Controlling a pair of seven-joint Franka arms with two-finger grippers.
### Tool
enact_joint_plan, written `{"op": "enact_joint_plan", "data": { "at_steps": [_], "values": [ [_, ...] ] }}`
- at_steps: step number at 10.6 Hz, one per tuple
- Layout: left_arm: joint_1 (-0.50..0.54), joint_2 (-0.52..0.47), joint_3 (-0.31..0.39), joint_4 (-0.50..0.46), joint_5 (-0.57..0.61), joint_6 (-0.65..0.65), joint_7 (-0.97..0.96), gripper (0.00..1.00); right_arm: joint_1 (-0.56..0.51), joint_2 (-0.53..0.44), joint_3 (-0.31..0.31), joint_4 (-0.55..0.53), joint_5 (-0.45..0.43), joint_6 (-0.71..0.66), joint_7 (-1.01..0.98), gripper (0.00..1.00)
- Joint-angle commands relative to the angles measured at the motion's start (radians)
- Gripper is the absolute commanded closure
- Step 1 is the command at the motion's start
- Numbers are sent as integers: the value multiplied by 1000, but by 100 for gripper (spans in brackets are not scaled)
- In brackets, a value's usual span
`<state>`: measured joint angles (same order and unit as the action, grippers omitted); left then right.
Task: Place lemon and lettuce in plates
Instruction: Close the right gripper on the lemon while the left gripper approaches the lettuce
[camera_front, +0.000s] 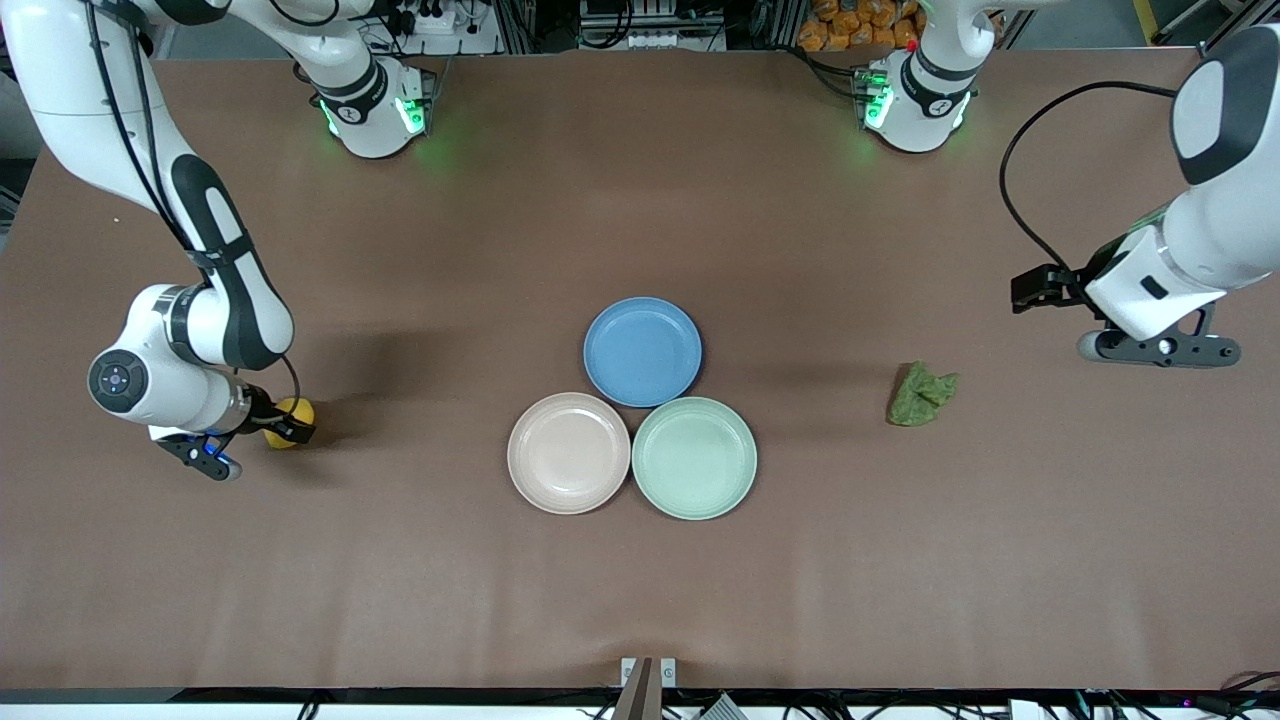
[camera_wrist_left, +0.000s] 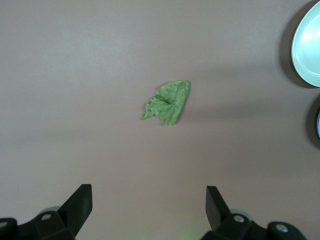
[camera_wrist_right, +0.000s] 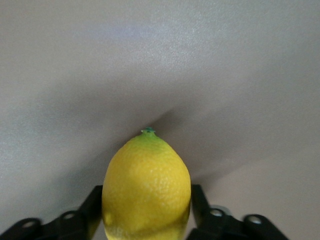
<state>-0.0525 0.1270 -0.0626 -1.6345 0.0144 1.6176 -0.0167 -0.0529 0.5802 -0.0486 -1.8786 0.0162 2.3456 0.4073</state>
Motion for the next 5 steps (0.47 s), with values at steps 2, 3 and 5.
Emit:
{"op": "enact_joint_plan", "data": {
  "at_steps": [2, 3, 5],
  "values": [
    [-4, -10, -9, -57, 9, 67, -22, 0, 4, 3, 1, 4, 96, 9, 13, 100],
    [-4, -10, -9, -79, 9, 91, -22, 0, 5, 1, 3, 6, 96, 3, 13, 100],
    [-4, -15, -9, -128, 9, 145, -23, 0, 21, -11, 3, 9, 96, -5, 16, 100]
  ]
}}
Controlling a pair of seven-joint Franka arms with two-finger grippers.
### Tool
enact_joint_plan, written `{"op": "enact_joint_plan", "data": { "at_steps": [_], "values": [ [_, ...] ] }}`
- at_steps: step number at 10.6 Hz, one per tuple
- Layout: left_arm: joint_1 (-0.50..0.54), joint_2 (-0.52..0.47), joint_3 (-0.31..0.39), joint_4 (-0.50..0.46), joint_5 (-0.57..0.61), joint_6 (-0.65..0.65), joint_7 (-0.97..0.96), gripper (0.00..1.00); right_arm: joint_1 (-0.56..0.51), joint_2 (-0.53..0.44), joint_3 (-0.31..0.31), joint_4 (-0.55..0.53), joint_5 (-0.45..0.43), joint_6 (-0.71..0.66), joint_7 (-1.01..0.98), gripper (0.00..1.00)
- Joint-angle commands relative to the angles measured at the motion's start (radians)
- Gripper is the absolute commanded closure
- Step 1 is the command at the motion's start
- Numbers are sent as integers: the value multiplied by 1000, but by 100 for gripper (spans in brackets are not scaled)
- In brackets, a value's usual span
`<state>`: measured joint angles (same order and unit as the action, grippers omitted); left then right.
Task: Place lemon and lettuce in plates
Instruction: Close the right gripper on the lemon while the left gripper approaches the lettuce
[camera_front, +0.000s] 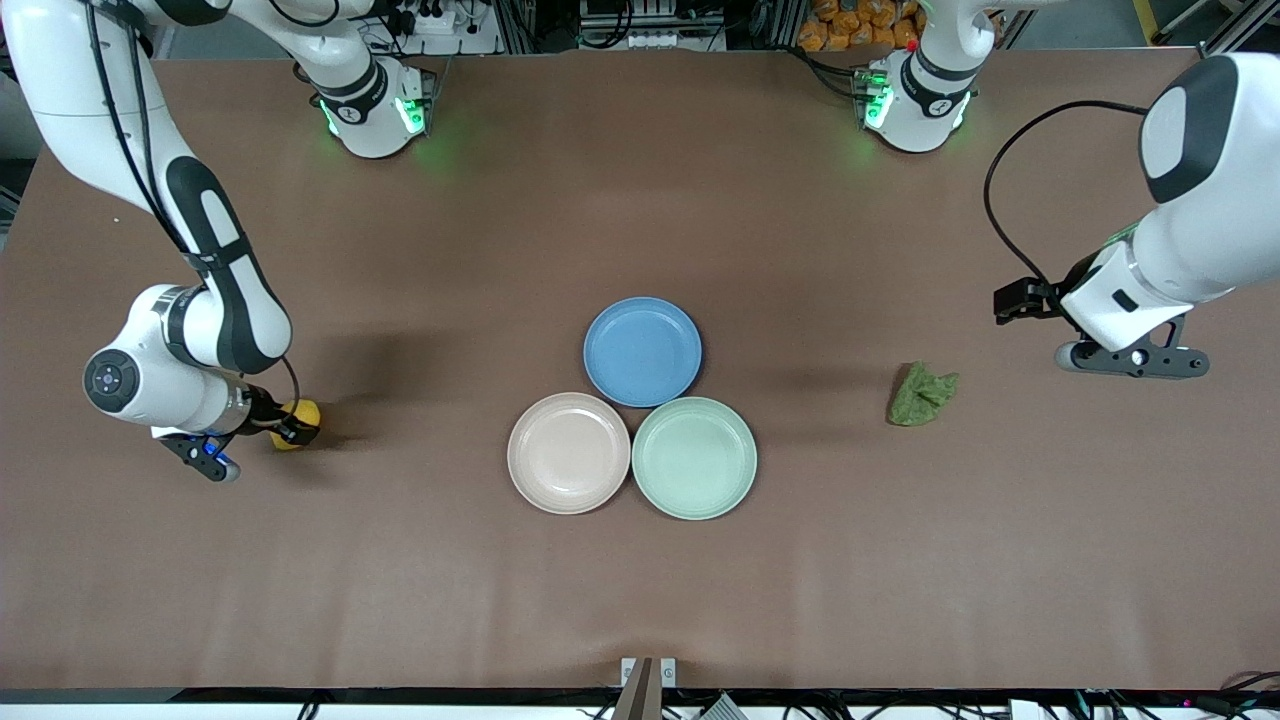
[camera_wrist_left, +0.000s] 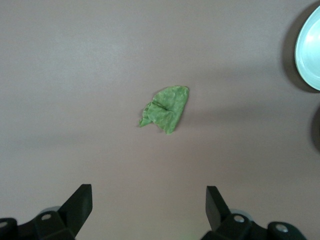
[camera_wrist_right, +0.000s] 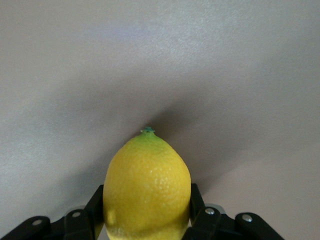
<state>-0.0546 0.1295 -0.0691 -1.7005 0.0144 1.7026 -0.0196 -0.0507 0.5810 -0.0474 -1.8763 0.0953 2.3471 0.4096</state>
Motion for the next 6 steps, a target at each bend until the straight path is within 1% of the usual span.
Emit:
{"op": "enact_joint_plan", "data": {
  "at_steps": [1, 4, 6],
  "values": [
    [-2, -18, -8, -80, 9, 83, -20, 0, 26, -16, 3, 16, 18, -24, 32, 100],
    [-2, -19, -24, -149, 9, 162, -54, 0, 64, -26, 6, 68, 26, -95, 147, 100],
    [-2, -18, -41, -191, 9, 219, -80, 0, 71, -26, 38, 89, 82, -114, 198, 100]
  ]
}}
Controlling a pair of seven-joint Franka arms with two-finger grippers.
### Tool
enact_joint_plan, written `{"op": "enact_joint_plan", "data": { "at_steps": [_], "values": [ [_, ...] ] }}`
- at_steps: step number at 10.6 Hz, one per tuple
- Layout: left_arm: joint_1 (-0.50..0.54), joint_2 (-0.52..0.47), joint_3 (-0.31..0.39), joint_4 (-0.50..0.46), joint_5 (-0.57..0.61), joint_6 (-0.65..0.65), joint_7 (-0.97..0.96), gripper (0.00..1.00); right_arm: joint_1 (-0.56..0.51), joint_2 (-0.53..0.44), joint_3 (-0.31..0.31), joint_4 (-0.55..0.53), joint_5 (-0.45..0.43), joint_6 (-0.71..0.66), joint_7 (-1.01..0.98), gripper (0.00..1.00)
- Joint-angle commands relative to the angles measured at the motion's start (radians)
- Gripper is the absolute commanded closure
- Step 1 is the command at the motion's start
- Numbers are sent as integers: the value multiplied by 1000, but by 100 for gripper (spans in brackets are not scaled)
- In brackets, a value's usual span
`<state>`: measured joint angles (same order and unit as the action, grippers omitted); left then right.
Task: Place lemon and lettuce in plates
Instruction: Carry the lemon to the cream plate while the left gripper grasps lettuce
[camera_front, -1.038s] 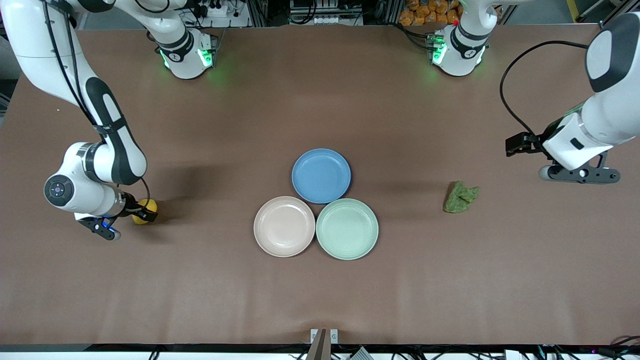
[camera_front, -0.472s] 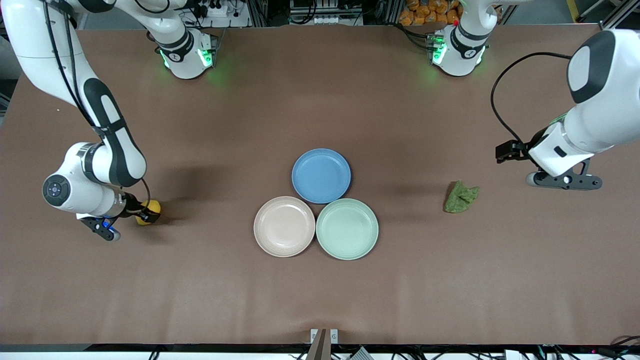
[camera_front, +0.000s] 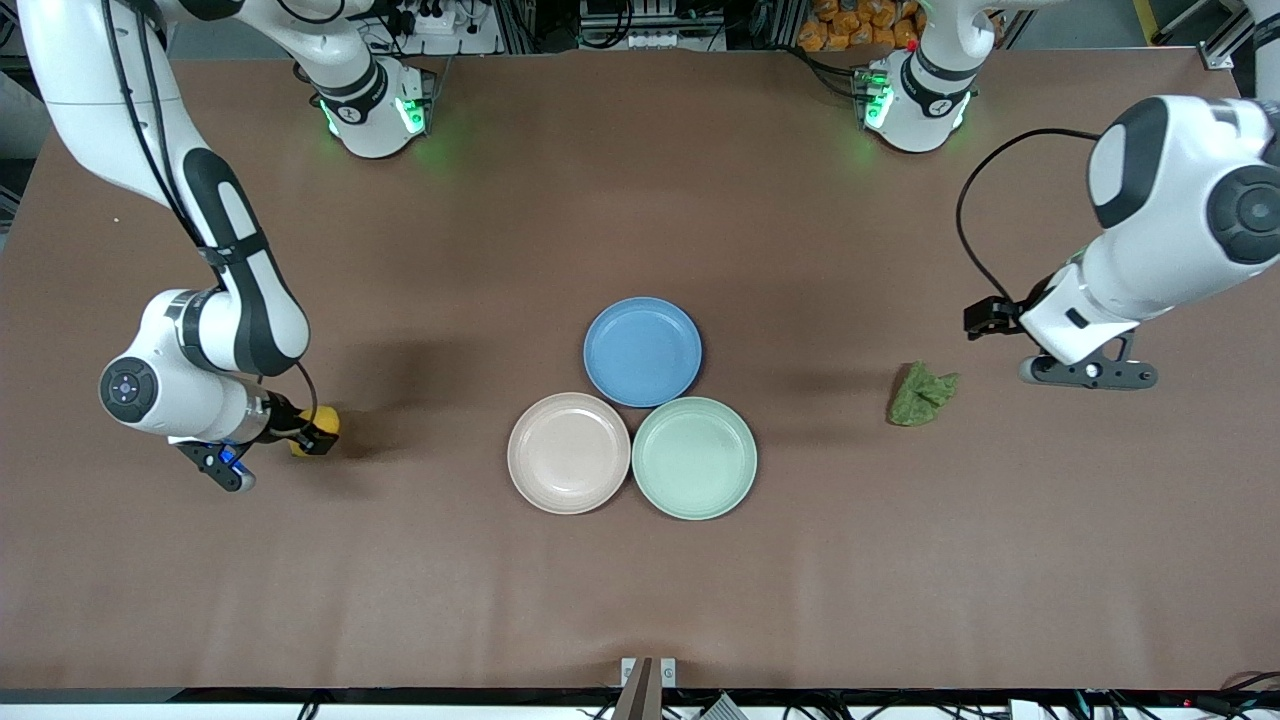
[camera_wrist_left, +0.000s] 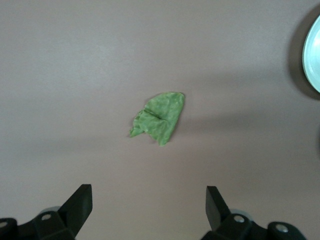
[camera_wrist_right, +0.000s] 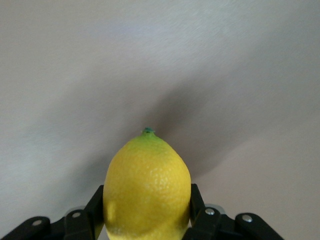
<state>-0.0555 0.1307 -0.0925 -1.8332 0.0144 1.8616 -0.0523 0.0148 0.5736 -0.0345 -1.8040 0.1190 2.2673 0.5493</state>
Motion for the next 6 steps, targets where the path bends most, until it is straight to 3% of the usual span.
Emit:
{"op": "enact_joint_plan", "data": {
  "at_steps": [1, 6],
  "values": [
    [-1, -16, -23, -82, 9, 95, -52, 0, 28, -18, 25, 20, 68, -34, 89, 100],
    [0, 32, -26, -147, 7, 211, -52, 0, 169, -6, 25, 81, 68, -25, 346, 100]
  ]
}}
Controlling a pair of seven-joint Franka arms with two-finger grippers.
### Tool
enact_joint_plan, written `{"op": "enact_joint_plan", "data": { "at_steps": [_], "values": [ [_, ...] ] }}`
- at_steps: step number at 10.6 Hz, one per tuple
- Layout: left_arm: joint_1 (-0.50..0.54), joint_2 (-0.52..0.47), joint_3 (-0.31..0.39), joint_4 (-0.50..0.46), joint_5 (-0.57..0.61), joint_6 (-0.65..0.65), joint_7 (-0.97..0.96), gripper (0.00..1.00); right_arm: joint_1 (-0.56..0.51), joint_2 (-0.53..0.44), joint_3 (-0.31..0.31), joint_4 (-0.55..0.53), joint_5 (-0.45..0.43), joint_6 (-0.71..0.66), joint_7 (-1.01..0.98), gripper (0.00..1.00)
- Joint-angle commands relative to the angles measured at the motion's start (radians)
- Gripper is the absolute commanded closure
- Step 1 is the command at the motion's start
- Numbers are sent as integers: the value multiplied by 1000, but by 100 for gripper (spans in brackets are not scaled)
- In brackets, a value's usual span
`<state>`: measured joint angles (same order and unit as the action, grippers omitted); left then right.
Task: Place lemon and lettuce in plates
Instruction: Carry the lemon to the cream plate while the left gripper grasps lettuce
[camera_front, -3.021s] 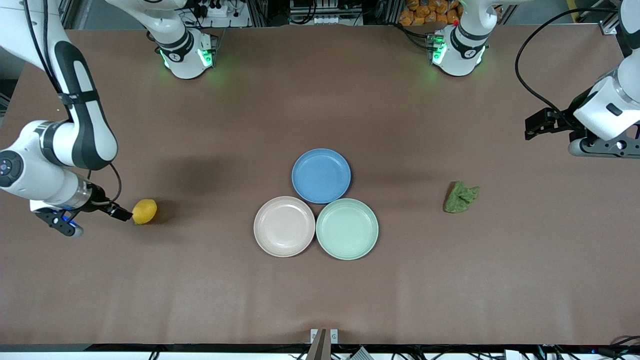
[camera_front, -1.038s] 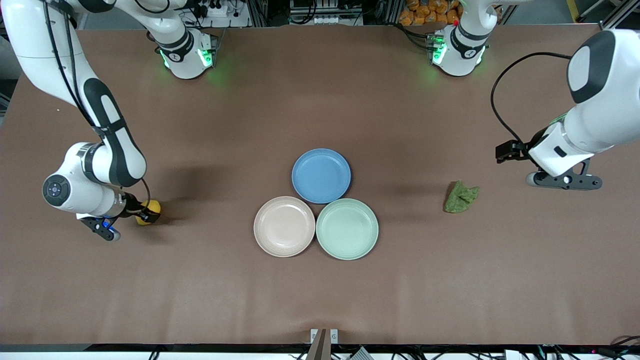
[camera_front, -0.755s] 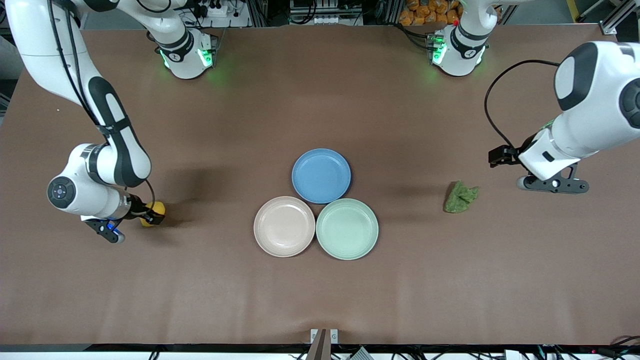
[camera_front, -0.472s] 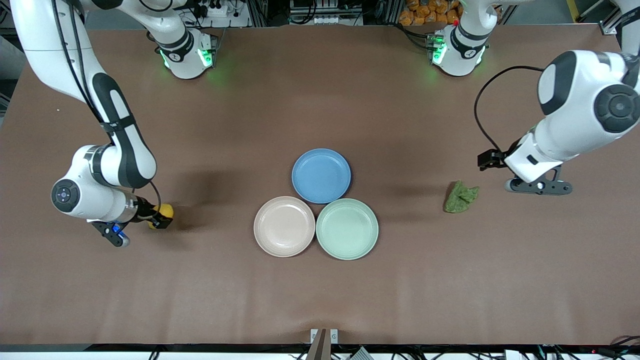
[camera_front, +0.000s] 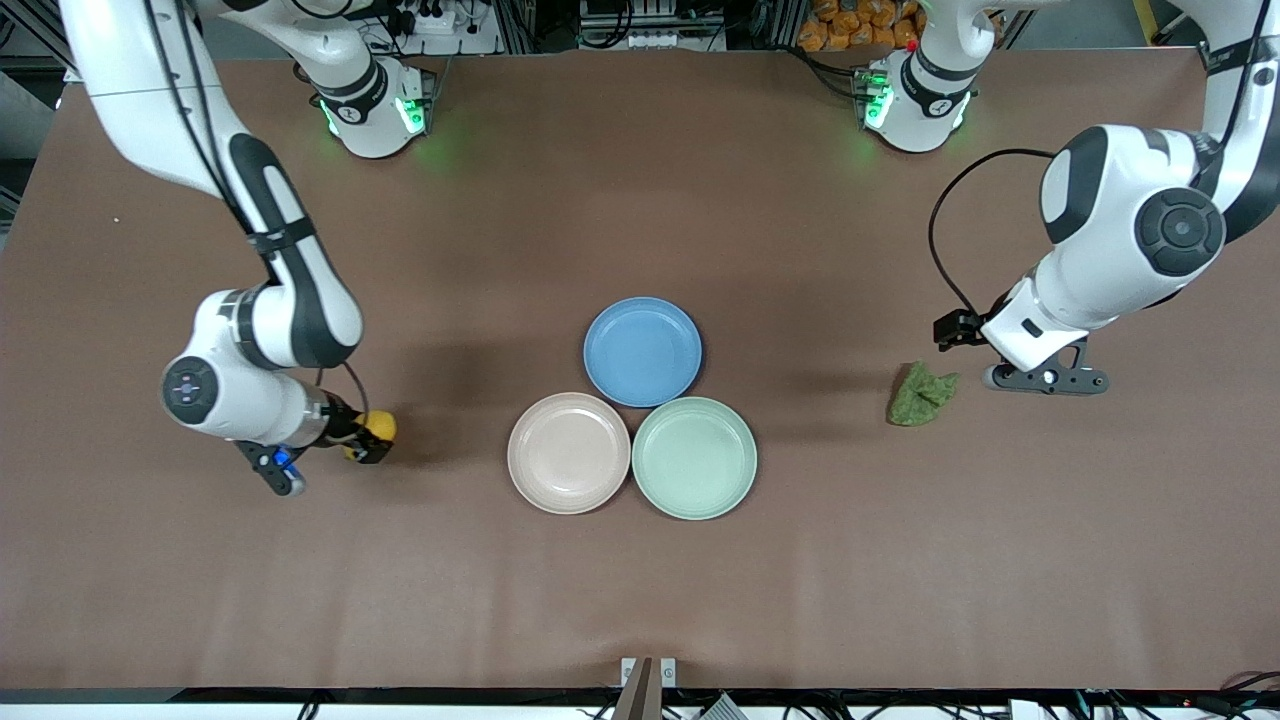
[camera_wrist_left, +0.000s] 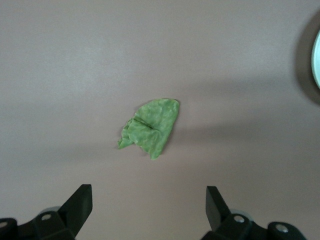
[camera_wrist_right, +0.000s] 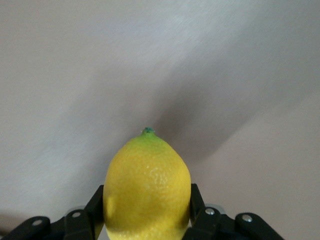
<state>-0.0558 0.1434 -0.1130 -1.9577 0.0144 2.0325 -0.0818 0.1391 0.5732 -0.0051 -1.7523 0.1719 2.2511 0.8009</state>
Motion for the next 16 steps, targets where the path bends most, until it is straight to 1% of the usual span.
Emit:
{"op": "enact_joint_plan", "data": {
  "at_steps": [1, 3, 4, 6, 7, 10, 12, 15, 16],
  "values": [
    [2, 40, -5, -21, 7, 46, -23, 0, 62, -3, -4, 42, 17, -7, 127, 100],
    [7, 85, -7, -29, 7, 86, -23, 0, 109, 13, -6, 66, 17, -4, 191, 100],
    [7, 113, -8, -32, 6, 107, -23, 0, 125, 28, -4, 95, 17, -4, 228, 100],
    [2, 136, -8, -75, 4, 182, -23, 0, 160, 78, -6, 157, 15, 5, 285, 100],
    [4, 140, -7, -108, 4, 237, -21, 0, 171, 95, -4, 178, 17, 27, 320, 100],
    [-1, 191, -7, -142, 9, 352, -19, 0, 218, 128, -4, 181, 17, 126, 372, 100],
    [1, 231, -5, -142, 18, 406, -19, 0, 247, 158, -4, 212, 15, 153, 426, 100],
    [-1, 272, -4, -142, 24, 451, -19, 0, 319, 226, -7, 318, 8, 153, 513, 100],
    [-1, 288, -4, -142, 24, 469, -16, 0, 329, 238, -7, 332, 6, 156, 530, 100]
  ]
}}
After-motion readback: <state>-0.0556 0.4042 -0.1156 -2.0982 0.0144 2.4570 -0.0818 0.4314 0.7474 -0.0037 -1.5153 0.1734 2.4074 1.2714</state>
